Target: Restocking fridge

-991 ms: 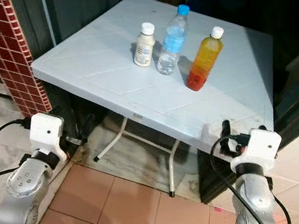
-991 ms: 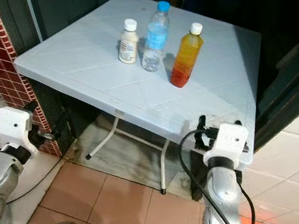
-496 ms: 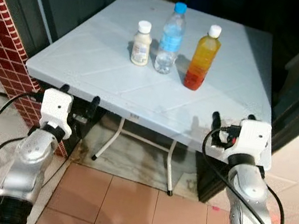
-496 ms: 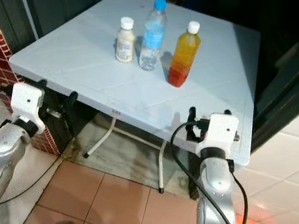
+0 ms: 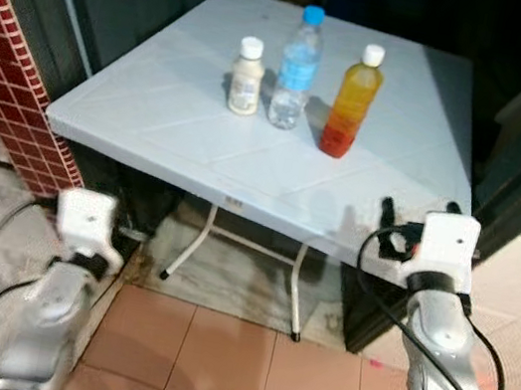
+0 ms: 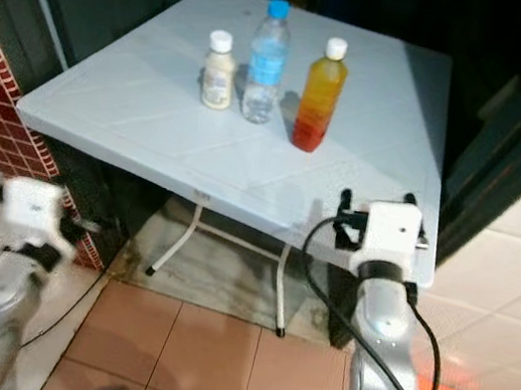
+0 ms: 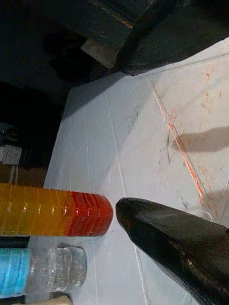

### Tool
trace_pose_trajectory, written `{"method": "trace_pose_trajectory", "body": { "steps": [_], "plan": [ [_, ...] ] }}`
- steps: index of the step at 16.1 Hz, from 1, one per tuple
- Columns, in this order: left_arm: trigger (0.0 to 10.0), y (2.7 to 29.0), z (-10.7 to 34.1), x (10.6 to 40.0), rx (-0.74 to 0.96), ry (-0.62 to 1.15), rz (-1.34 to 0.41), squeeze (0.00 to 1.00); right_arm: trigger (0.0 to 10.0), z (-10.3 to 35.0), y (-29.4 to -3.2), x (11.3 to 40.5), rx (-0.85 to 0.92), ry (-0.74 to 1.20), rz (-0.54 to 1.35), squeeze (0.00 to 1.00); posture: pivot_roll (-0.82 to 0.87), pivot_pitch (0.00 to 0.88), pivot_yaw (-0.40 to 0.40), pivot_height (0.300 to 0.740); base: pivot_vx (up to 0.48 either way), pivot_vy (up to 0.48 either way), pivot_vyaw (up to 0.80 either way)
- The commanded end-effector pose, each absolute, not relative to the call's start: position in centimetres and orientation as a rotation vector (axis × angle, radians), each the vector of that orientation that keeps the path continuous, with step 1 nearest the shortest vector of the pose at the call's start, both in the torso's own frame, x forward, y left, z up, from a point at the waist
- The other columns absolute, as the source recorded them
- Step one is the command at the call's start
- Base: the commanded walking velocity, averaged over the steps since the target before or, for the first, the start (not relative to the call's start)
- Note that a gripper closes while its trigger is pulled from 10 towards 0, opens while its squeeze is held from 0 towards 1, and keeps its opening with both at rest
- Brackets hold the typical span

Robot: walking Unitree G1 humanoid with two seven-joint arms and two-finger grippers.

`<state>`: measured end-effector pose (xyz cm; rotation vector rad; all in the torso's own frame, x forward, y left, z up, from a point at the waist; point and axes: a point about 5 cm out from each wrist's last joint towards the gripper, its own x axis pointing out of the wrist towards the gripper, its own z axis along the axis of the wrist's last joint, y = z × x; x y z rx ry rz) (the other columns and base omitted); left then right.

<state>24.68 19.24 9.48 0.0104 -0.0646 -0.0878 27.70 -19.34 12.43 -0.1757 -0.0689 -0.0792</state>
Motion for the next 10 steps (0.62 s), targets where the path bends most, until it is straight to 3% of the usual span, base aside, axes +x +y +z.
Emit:
{"method": "trace_pose_trajectory", "body": {
  "steps": [1,4,6,8,10],
  "plan": [
    [10.0,19.2,10.0,24.6,0.003,-0.077,-0.075,0.00,10.0,12.6,-19.0,27.8,-0.167,-0.080,-0.085,0.00,0.03,0.015,-0.005,0.740,0.000,0.000,0.00],
    [10.0,19.1,10.0,24.7,-0.018,-0.072,-0.081,0.00,10.0,13.0,-18.4,28.1,-0.153,-0.094,-0.056,0.00,0.03,0.017,-0.009,0.740,0.000,0.000,0.00],
    [10.0,19.1,10.4,25.0,-0.053,-0.072,-0.080,0.00,10.0,13.2,-18.2,28.5,-0.053,-0.090,-0.059,0.00,0.02,0.020,-0.001,0.740,0.000,0.000,0.00],
    [10.0,19.0,10.5,25.3,-0.063,-0.074,-0.091,0.00,10.0,13.2,-18.1,28.9,-0.030,-0.075,-0.065,0.00,0.02,0.019,-0.001,0.740,0.287,0.366,-0.25],
    [10.0,18.9,10.6,25.4,-0.069,-0.070,-0.089,0.00,10.0,13.3,-18.0,28.9,-0.042,-0.081,-0.059,0.00,0.02,0.019,0.000,0.740,0.277,0.390,-0.80]
  ]
}}
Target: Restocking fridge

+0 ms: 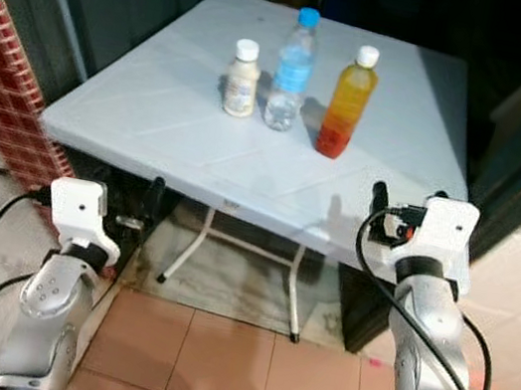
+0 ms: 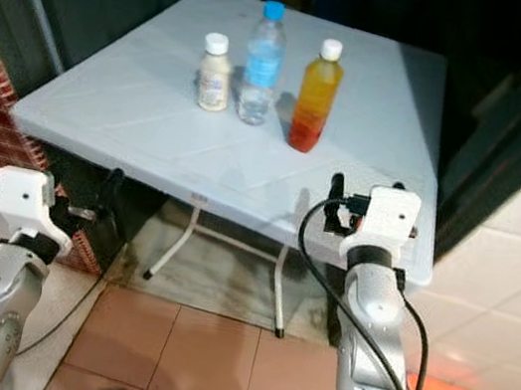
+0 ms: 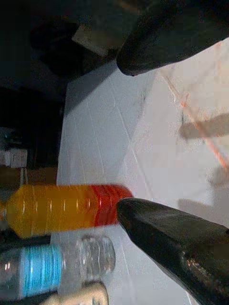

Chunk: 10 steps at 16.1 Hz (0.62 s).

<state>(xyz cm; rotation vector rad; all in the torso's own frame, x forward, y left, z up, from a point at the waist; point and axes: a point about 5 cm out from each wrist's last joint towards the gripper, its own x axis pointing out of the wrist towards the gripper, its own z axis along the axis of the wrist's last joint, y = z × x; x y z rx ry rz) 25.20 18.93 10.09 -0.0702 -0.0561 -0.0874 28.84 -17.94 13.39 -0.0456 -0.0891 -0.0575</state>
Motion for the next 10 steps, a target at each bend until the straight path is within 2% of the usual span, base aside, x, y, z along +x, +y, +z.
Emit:
{"method": "trace_pose_trajectory", "body": {
  "steps": [1,2,6,9,10],
  "plan": [
    [10.0,18.78,10.66,25.48,-0.068,-0.071,-0.097,0.00,10.0,13.29,-18.08,28.84,-0.039,-0.082,-0.057,0.00,0.02,0.020,-0.001,0.740,0.277,0.394,-0.52],
    [10.0,18.58,10.73,25.44,-0.065,-0.078,-0.111,0.00,10.0,13.31,-18.12,28.87,-0.038,-0.081,-0.056,0.00,0.02,0.020,-0.002,0.740,0.401,0.266,-0.45],
    [10.0,18.23,10.72,25.50,-0.087,-0.067,-0.113,0.00,10.0,13.53,-17.98,29.13,-0.054,-0.096,-0.048,0.00,0.02,0.019,-0.001,0.740,0.457,0.000,0.00],
    [10.0,18.23,10.99,25.68,-0.082,-0.086,-0.121,0.00,10.0,13.65,-17.91,29.14,-0.079,-0.106,-0.041,0.00,0.02,0.021,-0.001,0.740,0.364,0.310,0.00],
    [10.0,18.25,11.11,25.69,-0.078,-0.101,-0.119,0.00,10.0,13.77,-17.79,29.10,-0.111,-0.117,-0.033,0.00,0.02,0.020,0.000,0.740,0.000,0.000,0.00]
  ]
}}
